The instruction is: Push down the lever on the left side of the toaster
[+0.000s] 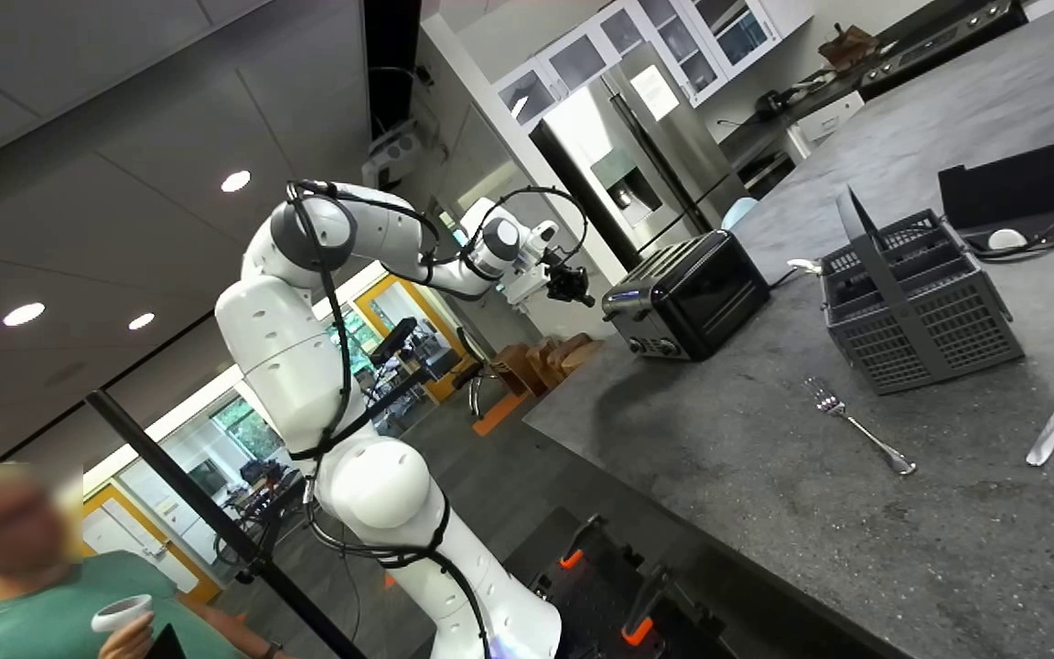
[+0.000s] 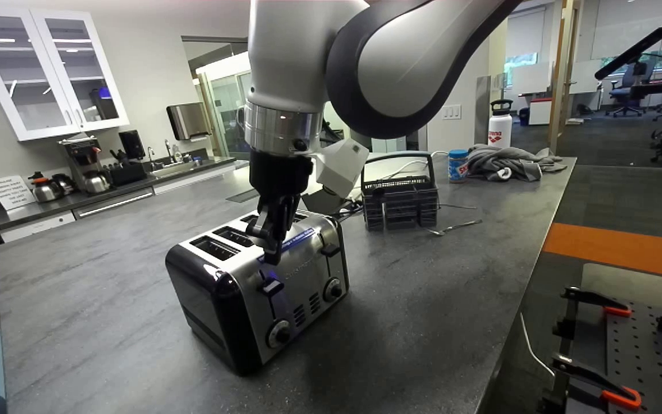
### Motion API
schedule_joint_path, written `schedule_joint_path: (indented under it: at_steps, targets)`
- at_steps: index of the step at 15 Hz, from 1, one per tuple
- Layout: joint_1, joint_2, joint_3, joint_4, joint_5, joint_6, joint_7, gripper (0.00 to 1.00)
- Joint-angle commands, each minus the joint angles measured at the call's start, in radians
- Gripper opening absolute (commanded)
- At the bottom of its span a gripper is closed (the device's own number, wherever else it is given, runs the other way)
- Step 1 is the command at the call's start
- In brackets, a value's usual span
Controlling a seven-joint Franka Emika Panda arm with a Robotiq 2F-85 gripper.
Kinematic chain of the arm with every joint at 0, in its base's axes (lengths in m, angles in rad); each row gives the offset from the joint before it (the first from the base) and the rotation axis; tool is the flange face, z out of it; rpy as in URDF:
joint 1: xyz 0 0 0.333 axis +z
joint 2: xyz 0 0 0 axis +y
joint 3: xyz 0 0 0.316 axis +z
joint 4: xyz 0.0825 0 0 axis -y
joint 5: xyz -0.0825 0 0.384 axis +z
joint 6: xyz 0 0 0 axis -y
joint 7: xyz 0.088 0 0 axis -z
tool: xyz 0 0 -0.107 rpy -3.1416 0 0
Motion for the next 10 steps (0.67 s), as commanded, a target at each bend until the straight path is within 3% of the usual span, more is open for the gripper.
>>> schedule_joint_path:
  at_steps: [1, 10]
  targets:
    - [0.006, 0.011, -0.012, 0.007, 0.012, -0.007, -0.002, 0.0]
    - [0.017, 0.093, -0.03, 0.03, 0.002, 0.019, 0.001, 0.0]
